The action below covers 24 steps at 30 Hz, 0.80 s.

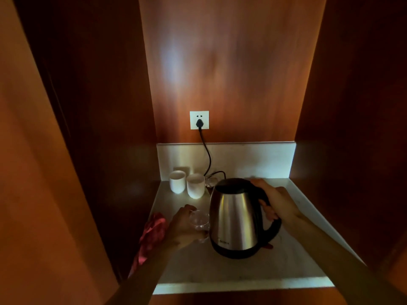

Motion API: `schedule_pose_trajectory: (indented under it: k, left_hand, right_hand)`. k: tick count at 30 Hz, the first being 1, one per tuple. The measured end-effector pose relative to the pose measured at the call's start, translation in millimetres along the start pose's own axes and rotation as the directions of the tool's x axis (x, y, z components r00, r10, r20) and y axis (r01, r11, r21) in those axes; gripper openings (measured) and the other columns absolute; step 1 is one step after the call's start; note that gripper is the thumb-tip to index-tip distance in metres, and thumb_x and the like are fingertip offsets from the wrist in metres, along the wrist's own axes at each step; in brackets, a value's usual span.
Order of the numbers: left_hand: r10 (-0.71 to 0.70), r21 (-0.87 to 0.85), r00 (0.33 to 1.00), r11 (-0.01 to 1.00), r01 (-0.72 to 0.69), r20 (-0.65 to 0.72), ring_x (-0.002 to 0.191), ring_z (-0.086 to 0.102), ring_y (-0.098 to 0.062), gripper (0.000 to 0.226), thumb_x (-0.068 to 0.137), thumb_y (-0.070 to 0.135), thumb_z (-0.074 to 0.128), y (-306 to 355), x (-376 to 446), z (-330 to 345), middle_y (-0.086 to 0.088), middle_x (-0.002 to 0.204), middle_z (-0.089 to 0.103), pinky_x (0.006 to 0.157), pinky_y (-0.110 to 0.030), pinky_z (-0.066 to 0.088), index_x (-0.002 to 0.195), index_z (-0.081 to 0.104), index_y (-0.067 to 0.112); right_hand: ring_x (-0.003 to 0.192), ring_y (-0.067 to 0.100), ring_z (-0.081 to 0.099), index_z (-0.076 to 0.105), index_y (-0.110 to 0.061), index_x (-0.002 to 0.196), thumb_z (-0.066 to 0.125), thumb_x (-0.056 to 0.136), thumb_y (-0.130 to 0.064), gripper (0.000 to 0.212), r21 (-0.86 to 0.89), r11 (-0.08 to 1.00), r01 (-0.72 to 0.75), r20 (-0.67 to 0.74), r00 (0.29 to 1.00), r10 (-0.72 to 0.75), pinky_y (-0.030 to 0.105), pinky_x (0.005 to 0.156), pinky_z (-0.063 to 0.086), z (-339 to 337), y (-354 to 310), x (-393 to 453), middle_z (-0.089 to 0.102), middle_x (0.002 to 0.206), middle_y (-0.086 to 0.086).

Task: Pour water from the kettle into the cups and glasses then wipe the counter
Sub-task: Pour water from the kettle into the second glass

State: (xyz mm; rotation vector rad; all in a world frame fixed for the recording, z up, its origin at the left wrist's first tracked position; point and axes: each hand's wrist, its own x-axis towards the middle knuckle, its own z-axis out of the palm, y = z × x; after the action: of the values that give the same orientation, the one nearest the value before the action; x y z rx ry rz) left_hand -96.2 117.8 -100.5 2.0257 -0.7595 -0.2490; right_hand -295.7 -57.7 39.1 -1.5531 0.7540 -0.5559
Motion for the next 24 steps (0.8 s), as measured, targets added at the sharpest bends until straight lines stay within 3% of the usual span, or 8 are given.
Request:
schedule_pose_trajectory:
  k: [2,7,11,14,16,17,20,24]
  left_hand:
    - [0.005,-0.013,1.000,1.000,-0.005,-0.001,0.092,0.067,-0.005,0.068,0.044,0.023,0.094,-4,-5,3,0.010,0.103,0.063,0.067,-0.022,0.060,0.097,0.053,0.038]
    - [0.006,0.006,1.000,1.000,-0.006,0.024,0.098,0.065,-0.007,0.081,0.037,0.036,0.091,-7,-13,9,0.010,0.111,0.059,0.075,-0.032,0.062,0.110,0.055,0.034]
    - [0.003,-0.054,0.999,0.999,-0.001,0.037,0.098,0.067,-0.009,0.079,0.036,0.033,0.091,-13,-12,14,0.010,0.113,0.058,0.074,-0.038,0.064,0.103,0.052,0.049]
    - [0.000,-0.172,1.000,0.985,0.003,0.017,0.105,0.068,-0.015,0.091,0.031,0.047,0.098,-20,-10,19,0.012,0.120,0.058,0.080,-0.043,0.063,0.108,0.050,0.057]
    - [0.003,-0.248,1.000,0.969,-0.001,0.005,0.107,0.066,-0.012,0.096,0.035,0.047,0.098,-16,-13,17,0.015,0.119,0.057,0.082,-0.035,0.061,0.121,0.054,0.041]
    - [-0.010,-0.300,1.000,0.954,0.014,0.017,0.105,0.067,-0.012,0.093,0.043,0.036,0.099,-14,-13,16,0.013,0.118,0.060,0.077,-0.031,0.061,0.125,0.056,0.031]
    - [-0.043,-0.409,0.998,0.910,0.060,0.049,0.098,0.073,-0.022,0.069,0.055,0.007,0.098,-16,-14,17,0.004,0.103,0.074,0.069,-0.029,0.061,0.113,0.063,0.020]
    - [-0.043,-0.411,0.996,0.909,0.069,0.072,0.103,0.073,-0.026,0.087,0.036,0.034,0.102,-22,-14,13,-0.001,0.110,0.074,0.088,-0.051,0.060,0.114,0.067,0.018]
  right_hand:
    - [0.034,0.015,0.031,0.056,-0.013,0.059,0.071,0.092,-0.046,0.049,0.004,1.000,-0.002,-0.020,1.000,0.002,0.025,0.042,0.023,-1,2,-6,0.043,0.041,-0.001]
    - [0.032,0.015,0.030,0.053,-0.013,0.057,0.070,0.094,-0.045,0.051,-0.016,1.000,-0.017,-0.040,0.999,0.016,0.026,0.043,0.023,-3,6,-14,0.041,0.039,-0.001]
    - [0.033,0.015,0.030,0.052,-0.012,0.057,0.069,0.094,-0.046,0.052,-0.035,0.999,-0.027,-0.032,0.999,0.026,0.026,0.043,0.024,-3,6,-14,0.040,0.040,0.000]
    - [0.033,0.015,0.030,0.053,-0.012,0.056,0.070,0.092,-0.047,0.053,-0.088,0.996,-0.032,-0.005,0.999,0.031,0.026,0.043,0.025,-4,2,-13,0.040,0.041,0.001]
    - [0.033,0.015,0.030,0.053,-0.012,0.054,0.071,0.090,-0.049,0.055,-0.135,0.990,-0.033,0.015,0.999,0.035,0.026,0.044,0.025,-4,-3,-12,0.040,0.041,0.002]
    - [0.033,0.015,0.030,0.053,-0.012,0.054,0.071,0.090,-0.050,0.055,-0.159,0.987,-0.031,0.025,0.999,0.035,0.027,0.045,0.024,-4,-5,-11,0.040,0.041,0.001]
    - [0.033,0.014,0.030,0.051,-0.012,0.055,0.068,0.091,-0.050,0.055,-0.235,0.972,-0.021,0.070,0.997,0.039,0.026,0.045,0.025,-3,-11,-9,0.039,0.040,0.000]
    - [0.032,0.013,0.030,0.051,-0.015,0.055,0.065,0.094,-0.048,0.053,-0.359,0.933,-0.003,0.147,0.987,0.059,0.027,0.046,0.027,3,-25,-6,0.039,0.039,-0.003]
